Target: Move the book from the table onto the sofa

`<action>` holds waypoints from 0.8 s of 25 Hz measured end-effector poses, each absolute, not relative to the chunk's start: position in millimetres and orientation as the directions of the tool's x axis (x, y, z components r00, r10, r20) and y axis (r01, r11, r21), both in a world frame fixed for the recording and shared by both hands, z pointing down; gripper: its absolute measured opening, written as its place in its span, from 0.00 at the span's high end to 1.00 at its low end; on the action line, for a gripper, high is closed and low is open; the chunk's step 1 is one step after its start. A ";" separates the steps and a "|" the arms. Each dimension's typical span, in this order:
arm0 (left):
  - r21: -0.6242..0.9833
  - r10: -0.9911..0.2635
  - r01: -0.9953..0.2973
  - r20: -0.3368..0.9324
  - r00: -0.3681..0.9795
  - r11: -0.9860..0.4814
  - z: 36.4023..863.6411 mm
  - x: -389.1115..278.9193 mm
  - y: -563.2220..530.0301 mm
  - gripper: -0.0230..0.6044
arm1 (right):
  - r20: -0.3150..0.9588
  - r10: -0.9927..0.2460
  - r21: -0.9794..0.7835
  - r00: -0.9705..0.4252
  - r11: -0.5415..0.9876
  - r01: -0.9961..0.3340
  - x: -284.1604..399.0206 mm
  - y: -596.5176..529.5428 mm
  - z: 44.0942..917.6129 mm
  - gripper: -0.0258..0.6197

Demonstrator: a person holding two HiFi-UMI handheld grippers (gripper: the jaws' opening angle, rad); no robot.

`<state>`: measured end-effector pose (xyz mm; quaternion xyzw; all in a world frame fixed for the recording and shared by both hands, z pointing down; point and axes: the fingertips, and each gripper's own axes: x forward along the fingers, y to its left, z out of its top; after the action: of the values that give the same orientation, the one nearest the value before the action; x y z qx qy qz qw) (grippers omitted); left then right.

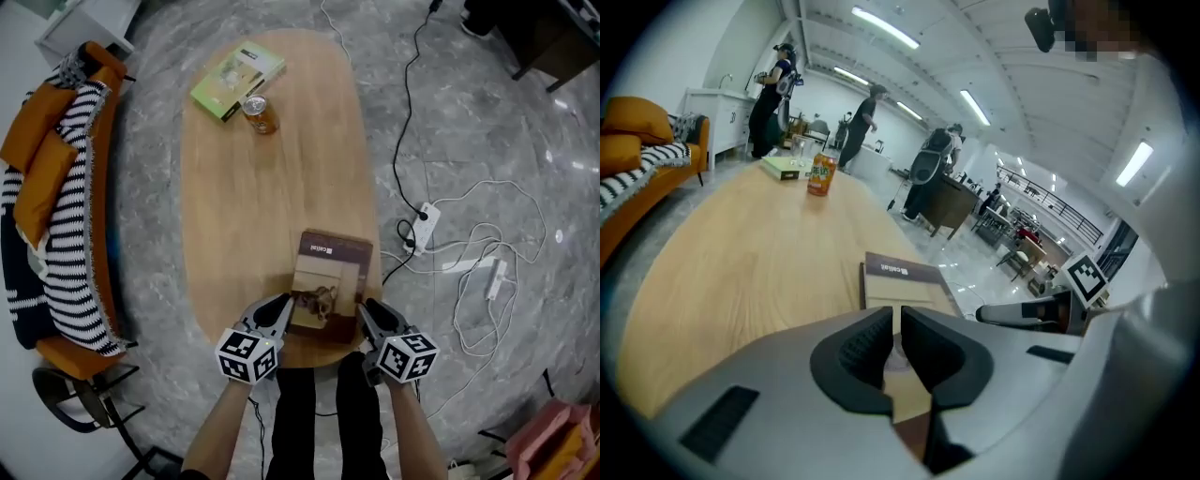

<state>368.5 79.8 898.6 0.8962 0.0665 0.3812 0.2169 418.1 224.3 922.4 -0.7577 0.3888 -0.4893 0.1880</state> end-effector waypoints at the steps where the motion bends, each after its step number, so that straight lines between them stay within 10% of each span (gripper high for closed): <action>1: 0.438 0.285 -0.052 0.666 0.690 -0.897 907.7 367.6 79.3 0.94 | 0.599 -0.771 -0.665 0.217 -0.630 -0.400 418.1 224.6 927.8 0.79; 6: 0.491 0.327 -0.092 0.697 0.638 -0.866 940.5 363.8 80.8 0.80 | 0.602 -0.773 -0.679 0.202 -0.628 -0.380 418.6 223.0 945.7 0.78; 20: 0.576 0.404 -0.104 0.679 0.613 -0.811 961.2 363.0 86.1 0.84 | 0.581 -0.787 -0.736 0.207 -0.617 -0.279 419.8 221.1 964.4 0.79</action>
<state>363.0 86.1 961.2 0.8484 0.0886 0.4307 0.2948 419.8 221.1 964.4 -0.7369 0.3615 -0.5154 0.2464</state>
